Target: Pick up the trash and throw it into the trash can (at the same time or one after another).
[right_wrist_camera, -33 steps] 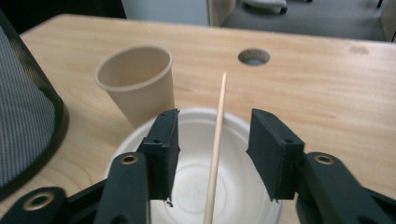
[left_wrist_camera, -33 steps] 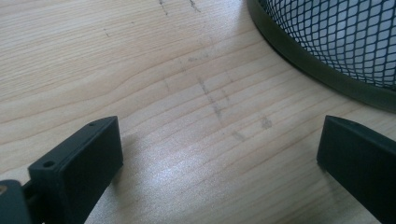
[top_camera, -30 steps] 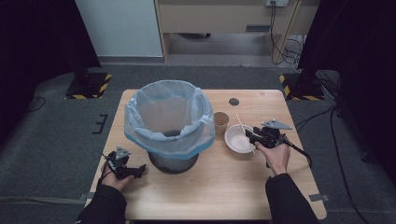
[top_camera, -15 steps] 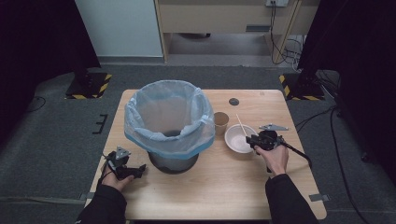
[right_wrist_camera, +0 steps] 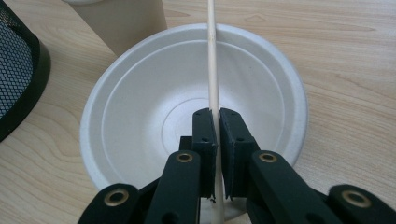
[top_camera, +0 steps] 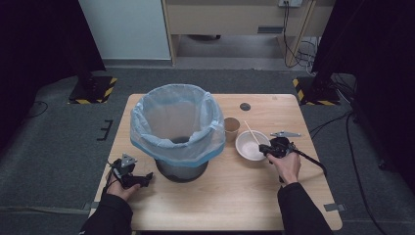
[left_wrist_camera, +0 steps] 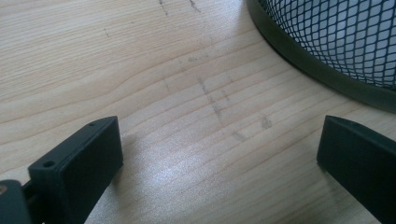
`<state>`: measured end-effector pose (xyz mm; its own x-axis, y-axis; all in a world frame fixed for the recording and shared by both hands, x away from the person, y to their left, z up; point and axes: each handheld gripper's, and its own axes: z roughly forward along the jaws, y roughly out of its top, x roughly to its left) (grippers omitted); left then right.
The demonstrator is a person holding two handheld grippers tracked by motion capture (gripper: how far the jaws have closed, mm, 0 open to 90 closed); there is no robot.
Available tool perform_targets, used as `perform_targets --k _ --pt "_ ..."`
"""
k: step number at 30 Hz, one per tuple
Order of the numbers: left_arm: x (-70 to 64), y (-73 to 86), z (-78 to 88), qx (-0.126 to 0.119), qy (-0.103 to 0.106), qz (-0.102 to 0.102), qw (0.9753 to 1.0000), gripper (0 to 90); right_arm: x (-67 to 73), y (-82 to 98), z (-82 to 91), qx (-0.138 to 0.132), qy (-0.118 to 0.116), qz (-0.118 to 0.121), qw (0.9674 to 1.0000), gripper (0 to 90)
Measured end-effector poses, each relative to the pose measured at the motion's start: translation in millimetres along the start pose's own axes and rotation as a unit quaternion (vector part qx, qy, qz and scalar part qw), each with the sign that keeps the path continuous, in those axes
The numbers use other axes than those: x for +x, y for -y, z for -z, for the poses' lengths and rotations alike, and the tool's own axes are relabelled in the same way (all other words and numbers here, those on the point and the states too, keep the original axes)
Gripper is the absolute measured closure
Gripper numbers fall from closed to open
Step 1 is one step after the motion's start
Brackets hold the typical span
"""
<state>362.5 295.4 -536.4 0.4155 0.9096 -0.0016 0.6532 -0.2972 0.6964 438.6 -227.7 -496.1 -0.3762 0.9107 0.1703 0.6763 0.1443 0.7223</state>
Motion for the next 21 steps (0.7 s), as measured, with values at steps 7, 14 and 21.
perform_targets --k 7,14,21 --pt "0.0 0.0 -0.1 0.000 0.000 0.000 1.0000 0.0 0.5 -6.4 8.3 -0.026 -0.007 -0.006 0.9996 85.8" --pt "0.0 0.0 -0.1 0.000 0.000 0.000 1.0000 0.0 1.1 -18.1 25.5 -0.081 -0.020 -0.016 0.9964 85.8" --pt "0.0 0.0 -0.1 0.000 0.000 0.000 1.0000 0.0 2.3 -29.8 44.1 -0.133 -0.036 -0.022 0.9903 85.8"
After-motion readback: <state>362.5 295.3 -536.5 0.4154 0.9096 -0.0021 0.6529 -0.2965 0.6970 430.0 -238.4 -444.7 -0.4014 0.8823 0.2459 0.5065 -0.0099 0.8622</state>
